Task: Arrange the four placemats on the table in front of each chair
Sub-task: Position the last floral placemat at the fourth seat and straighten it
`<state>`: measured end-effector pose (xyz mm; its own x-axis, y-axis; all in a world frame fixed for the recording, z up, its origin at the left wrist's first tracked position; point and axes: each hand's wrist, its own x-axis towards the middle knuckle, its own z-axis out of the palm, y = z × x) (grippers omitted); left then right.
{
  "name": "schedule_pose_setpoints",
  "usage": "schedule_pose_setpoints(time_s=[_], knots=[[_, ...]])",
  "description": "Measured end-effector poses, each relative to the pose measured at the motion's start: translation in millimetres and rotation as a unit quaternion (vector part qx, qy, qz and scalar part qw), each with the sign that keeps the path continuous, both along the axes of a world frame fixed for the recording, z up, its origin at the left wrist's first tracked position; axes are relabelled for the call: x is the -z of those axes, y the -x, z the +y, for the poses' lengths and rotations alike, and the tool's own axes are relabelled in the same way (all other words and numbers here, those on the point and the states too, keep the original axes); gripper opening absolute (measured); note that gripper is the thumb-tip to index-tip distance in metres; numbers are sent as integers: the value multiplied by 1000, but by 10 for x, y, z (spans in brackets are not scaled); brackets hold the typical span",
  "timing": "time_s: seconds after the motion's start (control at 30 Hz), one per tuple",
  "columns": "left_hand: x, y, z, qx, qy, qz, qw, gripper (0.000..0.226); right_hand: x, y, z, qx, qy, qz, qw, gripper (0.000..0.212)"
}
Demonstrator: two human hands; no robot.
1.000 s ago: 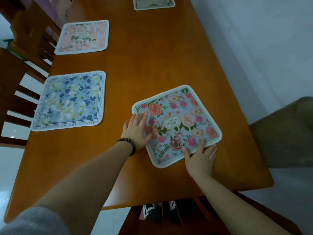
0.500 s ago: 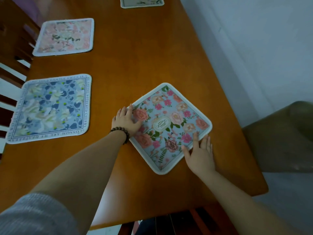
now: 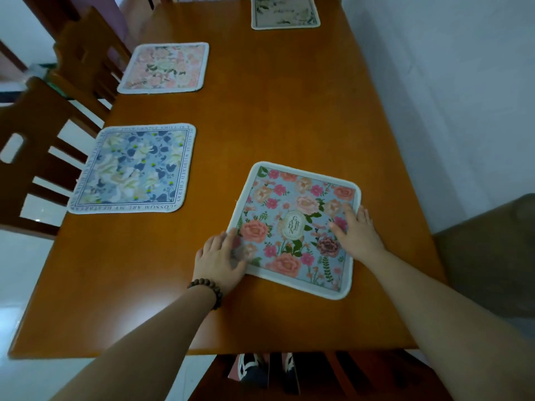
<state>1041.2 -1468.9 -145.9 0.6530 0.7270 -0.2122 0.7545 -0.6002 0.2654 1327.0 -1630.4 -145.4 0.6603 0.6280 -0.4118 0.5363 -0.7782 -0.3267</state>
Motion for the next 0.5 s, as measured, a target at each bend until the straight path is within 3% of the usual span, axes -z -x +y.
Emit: schedule_pose_setpoints(time_s=[0.13, 0.3, 0.5], knots=[[-34, 138, -141, -14, -12, -42, 999, 85, -54, 269, -232, 29, -40, 21, 999, 97], [-3, 123, -152, -4, 62, 30, 998, 115, -55, 681, -583, 51, -24, 29, 998, 119], [9, 152, -300, 21, 85, 27, 996, 120, -71, 1027, -710, 67, -9, 32, 997, 135]])
